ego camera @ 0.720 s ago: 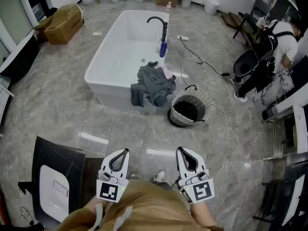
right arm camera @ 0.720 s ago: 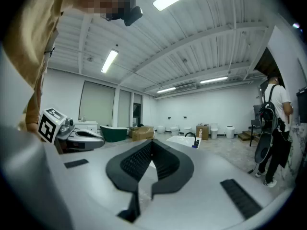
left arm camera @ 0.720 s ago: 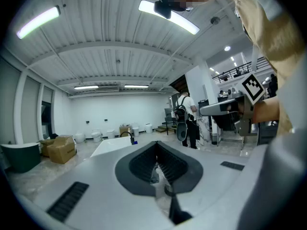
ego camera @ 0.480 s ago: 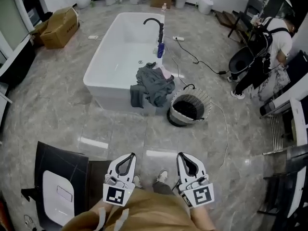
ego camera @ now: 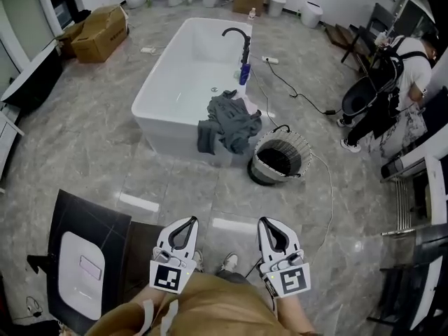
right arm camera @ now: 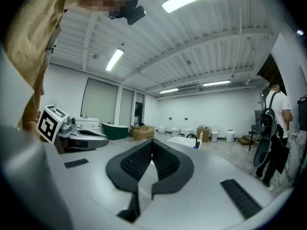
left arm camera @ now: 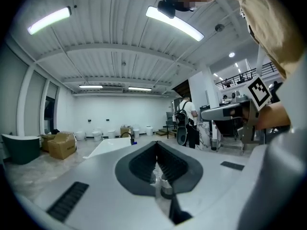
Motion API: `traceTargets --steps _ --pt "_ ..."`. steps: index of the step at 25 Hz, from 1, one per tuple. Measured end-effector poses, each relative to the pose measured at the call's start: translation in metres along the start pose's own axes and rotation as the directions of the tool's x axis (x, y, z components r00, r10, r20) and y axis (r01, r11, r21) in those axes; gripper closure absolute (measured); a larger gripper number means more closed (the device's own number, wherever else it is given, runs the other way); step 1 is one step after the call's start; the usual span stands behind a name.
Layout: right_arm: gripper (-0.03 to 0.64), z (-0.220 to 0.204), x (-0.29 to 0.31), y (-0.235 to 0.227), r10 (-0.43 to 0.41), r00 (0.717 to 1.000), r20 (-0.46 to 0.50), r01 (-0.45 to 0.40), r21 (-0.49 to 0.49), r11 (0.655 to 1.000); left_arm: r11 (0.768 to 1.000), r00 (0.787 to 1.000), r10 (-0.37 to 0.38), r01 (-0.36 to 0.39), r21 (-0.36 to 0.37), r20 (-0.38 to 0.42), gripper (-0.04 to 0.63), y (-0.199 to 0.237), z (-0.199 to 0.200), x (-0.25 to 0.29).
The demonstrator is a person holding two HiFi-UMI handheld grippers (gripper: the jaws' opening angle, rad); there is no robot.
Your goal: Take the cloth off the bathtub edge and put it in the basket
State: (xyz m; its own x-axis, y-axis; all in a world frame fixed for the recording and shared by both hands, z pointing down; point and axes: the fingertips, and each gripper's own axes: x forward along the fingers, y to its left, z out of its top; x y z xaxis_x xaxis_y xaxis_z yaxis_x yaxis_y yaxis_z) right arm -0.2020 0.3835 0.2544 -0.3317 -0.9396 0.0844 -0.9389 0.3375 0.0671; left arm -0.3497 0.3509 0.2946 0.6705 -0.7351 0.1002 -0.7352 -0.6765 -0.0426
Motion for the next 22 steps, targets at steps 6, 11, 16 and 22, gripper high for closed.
traceTargets --steps 6,11,16,22 --pt "0.611 -0.006 -0.018 -0.03 0.081 0.996 0.031 -0.082 0.019 0.996 0.996 0.997 0.077 -0.077 0.035 0.008 0.589 -0.026 0.01 0.017" --pt "0.611 -0.013 -0.017 -0.036 0.137 0.99 0.034 -0.138 0.061 0.989 0.993 0.995 0.097 -0.098 0.072 0.01 0.589 -0.045 0.014 0.024" --pt "0.611 -0.02 -0.004 -0.046 0.16 0.987 0.014 -0.161 0.064 0.985 0.992 0.993 0.119 -0.119 0.047 0.003 0.589 -0.036 0.011 0.039" --pt "0.611 -0.028 0.034 -0.073 0.126 0.992 -0.007 -0.125 0.085 0.988 0.996 0.997 0.082 -0.082 0.034 0.003 0.589 -0.011 -0.002 0.084"
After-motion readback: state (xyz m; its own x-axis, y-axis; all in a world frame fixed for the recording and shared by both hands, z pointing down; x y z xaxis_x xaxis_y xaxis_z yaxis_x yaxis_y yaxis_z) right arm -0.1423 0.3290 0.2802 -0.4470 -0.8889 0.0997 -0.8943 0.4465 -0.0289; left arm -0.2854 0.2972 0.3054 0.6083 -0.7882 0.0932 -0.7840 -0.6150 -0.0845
